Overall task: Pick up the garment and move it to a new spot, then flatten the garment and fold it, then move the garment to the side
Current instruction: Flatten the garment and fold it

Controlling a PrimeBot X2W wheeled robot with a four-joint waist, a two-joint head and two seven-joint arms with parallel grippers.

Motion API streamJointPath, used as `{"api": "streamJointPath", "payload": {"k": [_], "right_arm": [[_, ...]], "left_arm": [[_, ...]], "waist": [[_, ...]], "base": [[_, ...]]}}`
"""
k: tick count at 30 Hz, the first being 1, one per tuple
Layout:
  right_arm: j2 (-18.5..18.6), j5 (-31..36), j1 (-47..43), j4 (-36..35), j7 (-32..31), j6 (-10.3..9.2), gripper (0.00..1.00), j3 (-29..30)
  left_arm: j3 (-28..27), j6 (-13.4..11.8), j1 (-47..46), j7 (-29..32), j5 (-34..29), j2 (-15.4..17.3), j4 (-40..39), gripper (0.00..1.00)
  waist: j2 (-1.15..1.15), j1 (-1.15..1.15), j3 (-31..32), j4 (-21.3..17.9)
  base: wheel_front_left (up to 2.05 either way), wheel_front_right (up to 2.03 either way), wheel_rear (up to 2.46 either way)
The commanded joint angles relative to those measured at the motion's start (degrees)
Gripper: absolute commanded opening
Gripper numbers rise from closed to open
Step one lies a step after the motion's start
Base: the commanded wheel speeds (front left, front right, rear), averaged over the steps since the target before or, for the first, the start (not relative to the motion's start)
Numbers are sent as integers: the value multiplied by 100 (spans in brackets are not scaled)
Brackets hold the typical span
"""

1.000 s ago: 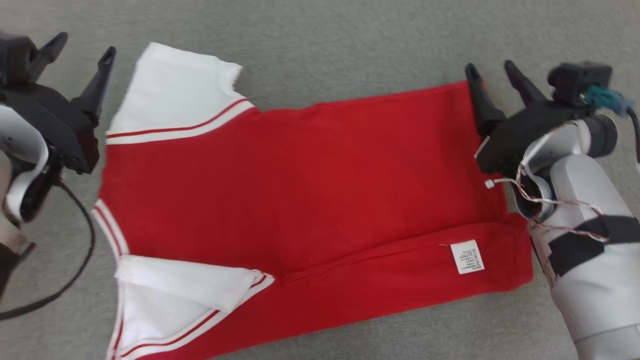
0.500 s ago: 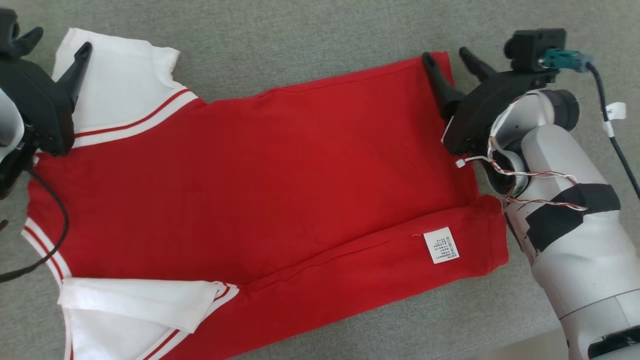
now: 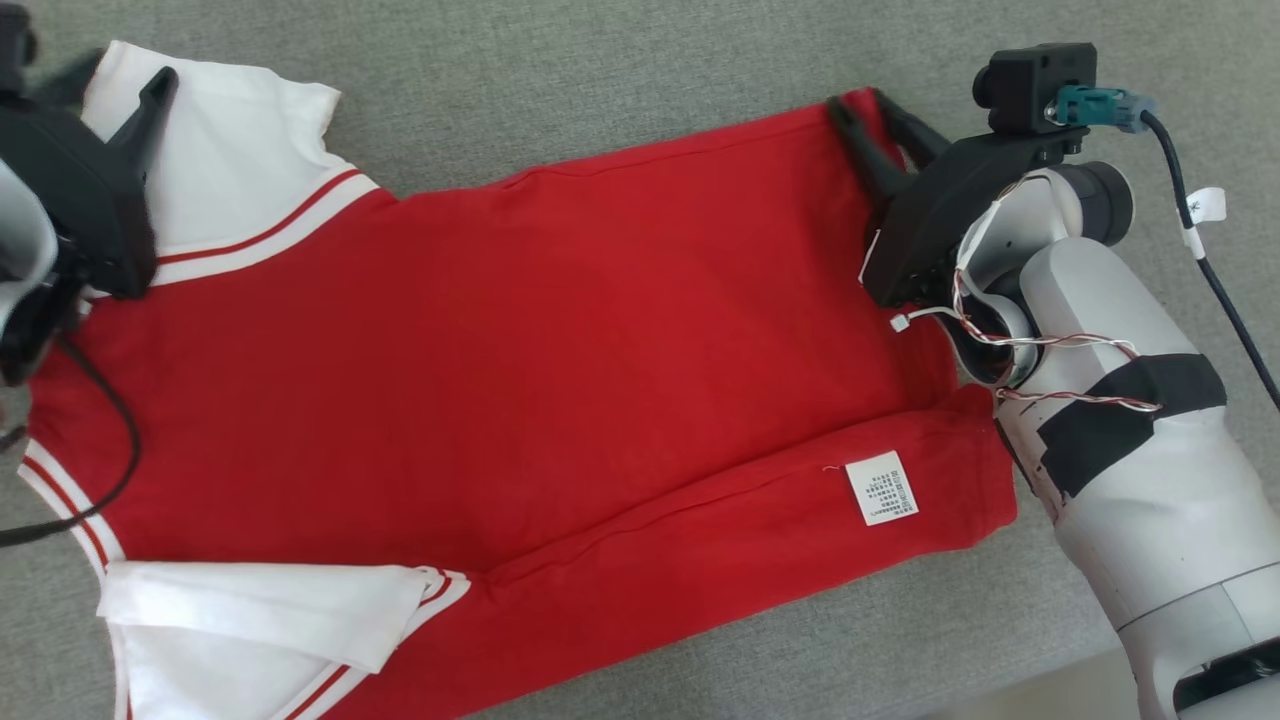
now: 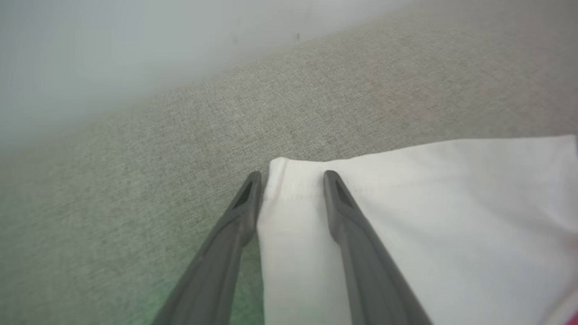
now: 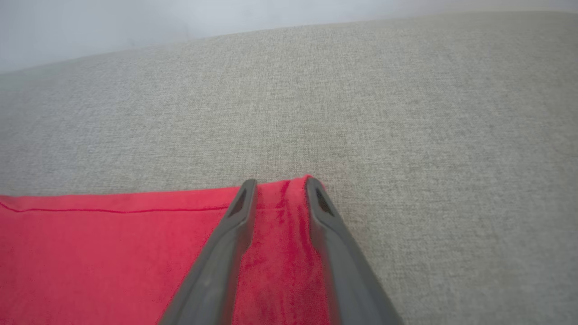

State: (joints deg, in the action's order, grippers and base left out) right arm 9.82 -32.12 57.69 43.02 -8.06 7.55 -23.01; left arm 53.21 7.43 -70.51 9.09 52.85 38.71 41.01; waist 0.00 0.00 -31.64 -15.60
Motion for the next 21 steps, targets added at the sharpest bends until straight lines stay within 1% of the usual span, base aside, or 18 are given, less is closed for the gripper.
{"api": "streamJointPath", "payload": {"k": [1,5,8,11,12,17,19,21], "right_arm": [[44,-20,38,49,76,-14,0,3],[81,-43,-8,175,263,-14,0,44],[139,-61,-83,228,582,-14,0,108],[200,-163,-274,244,857,-14,0,160],[200,-163,-274,244,857,-14,0,160],[390,-349,-807,32,1254,-14,0,116],[515,-412,-1105,-125,1401,-14,0,94],[593,-500,-1415,-300,1512,-14,0,117]], "left_arm": [[118,1,21,-95,71,-49,-14,0],[132,0,15,-482,259,-114,10,0],[49,0,95,-1001,407,-202,-32,0],[33,0,272,-1500,482,-198,-124,0],[33,0,272,-1500,482,-198,-124,0],[-24,-14,753,-2177,514,-201,-523,0],[-95,-116,1045,-2317,498,-175,-801,0],[-202,-283,1402,-2392,474,-128,-1166,0]], "waist": [[0,0,42,72],[0,0,179,224],[0,0,352,363],[0,0,593,498],[0,0,593,498],[0,0,1031,757],[0,0,1185,870],[0,0,1309,963]], "base": [[0,0,0],[0,0,0],[0,0,0],[0,0,0],[0,0,0],[0,0,0],[0,0,0],[0,0,0]]}}
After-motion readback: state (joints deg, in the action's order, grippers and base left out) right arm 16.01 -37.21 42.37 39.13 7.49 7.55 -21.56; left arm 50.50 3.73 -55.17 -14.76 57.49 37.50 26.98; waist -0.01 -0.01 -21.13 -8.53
